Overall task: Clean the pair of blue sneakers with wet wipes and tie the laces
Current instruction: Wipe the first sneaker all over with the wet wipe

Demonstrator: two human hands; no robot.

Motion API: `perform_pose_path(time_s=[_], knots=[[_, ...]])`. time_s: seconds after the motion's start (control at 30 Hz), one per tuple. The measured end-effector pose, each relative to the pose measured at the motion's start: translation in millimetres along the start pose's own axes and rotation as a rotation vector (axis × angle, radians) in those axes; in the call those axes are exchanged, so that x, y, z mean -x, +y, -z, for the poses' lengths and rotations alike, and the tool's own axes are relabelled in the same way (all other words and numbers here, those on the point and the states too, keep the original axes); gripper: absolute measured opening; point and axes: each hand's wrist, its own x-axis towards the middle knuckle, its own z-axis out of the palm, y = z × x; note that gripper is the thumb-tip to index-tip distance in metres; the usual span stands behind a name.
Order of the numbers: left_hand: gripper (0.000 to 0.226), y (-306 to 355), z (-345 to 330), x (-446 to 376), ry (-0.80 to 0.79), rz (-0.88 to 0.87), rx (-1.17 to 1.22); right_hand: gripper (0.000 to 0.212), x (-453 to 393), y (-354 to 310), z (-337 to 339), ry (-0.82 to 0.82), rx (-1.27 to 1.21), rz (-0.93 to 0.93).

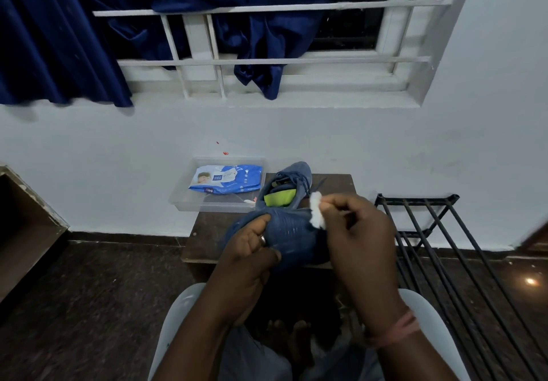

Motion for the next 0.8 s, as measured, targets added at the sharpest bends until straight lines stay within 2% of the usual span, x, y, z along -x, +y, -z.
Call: perform_pose_path(time_s=[0.13,0.23,0.3,0.4,0.47,0.5,0.57,0.67,0.8], knots=[[0.054,1,-7,3,0.018,-0.006,-0.304,0.014,18,18,11,-0.012,-0.076,-0.058],[0.054,-6,-21,6,0.058,-0.001,-0.417,0.017,31,32,11,-0.008,-0.006,0.004],[0.056,-14,-25,7,0.147,-0.01,-0.362,0.017,39,41,13,0.05,-0.008,0.0],[0.054,-16,-27,7,0.286,-0.006,-0.029,0.017,41,48,22,0.112,-0.092,-0.081],[0.034,-8,-33,9,0.279,-0.019,0.162,0.021,41,44,25,0.088,-0.063,0.016],[0.022,-2,-38,8,0.292,-0.023,0.184,0.023,40,39,24,0.069,-0.032,0.086],[0.015,2,-42,1,0.393,-0.039,0.046,0.026,42,29,17,-0.003,0.027,0.185],[0.021,2,-45,-1,0.528,-0.102,-0.054,0.023,51,24,6,-0.089,0.126,0.252],[0.017,1,-41,7,0.533,-0.244,-0.061,0.012,52,21,2,-0.054,0.215,0.36]])
